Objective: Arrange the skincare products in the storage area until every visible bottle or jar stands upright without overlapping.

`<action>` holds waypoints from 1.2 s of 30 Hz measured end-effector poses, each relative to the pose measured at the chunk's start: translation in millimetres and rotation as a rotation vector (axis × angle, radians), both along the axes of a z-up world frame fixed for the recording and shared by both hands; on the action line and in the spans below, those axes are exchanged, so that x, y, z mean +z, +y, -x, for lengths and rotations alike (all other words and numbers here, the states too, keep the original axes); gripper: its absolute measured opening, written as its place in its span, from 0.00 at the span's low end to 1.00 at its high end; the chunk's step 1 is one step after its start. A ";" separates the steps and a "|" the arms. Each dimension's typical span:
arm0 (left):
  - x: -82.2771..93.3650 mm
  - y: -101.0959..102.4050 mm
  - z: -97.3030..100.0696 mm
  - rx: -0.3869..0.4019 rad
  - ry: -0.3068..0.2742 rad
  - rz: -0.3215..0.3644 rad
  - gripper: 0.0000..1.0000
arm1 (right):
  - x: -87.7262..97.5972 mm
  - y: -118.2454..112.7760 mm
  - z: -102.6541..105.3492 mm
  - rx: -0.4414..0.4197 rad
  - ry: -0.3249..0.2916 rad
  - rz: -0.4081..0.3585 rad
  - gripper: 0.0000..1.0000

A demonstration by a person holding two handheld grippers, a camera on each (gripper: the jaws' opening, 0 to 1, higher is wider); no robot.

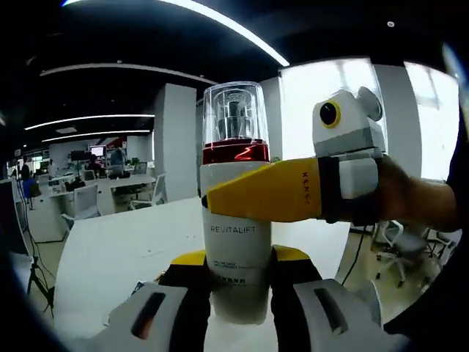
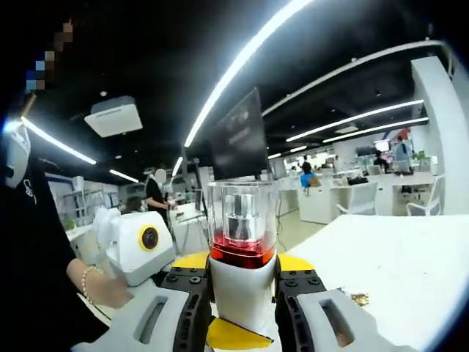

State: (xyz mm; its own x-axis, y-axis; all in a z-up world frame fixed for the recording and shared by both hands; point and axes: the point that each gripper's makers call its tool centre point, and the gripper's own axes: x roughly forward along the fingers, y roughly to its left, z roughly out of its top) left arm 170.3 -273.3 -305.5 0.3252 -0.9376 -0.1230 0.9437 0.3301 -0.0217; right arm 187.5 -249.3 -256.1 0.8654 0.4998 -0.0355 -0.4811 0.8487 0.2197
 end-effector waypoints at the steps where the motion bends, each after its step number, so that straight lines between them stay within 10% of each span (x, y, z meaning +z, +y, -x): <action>1: 0.1 -0.4 -1.5 0.013 -0.001 0.000 0.28 | -0.4 -1.4 -2.1 -0.015 0.004 0.000 0.24; 14: -7.7 1.2 -23.7 0.177 -0.056 -0.050 0.28 | -12.2 -7.3 -23.9 -0.217 0.052 0.006 0.23; 36: -15.4 5.7 -25.8 0.201 -0.094 -0.103 0.28 | -20.4 -4.3 -24.2 -0.320 0.051 -0.022 0.23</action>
State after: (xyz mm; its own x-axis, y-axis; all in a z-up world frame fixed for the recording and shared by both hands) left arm 196.1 -267.6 -320.9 0.5183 -0.8372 -0.1746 0.8552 0.5073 0.1064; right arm 211.7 -253.5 -276.6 0.9762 0.2036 -0.0746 -0.1785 0.9499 0.2566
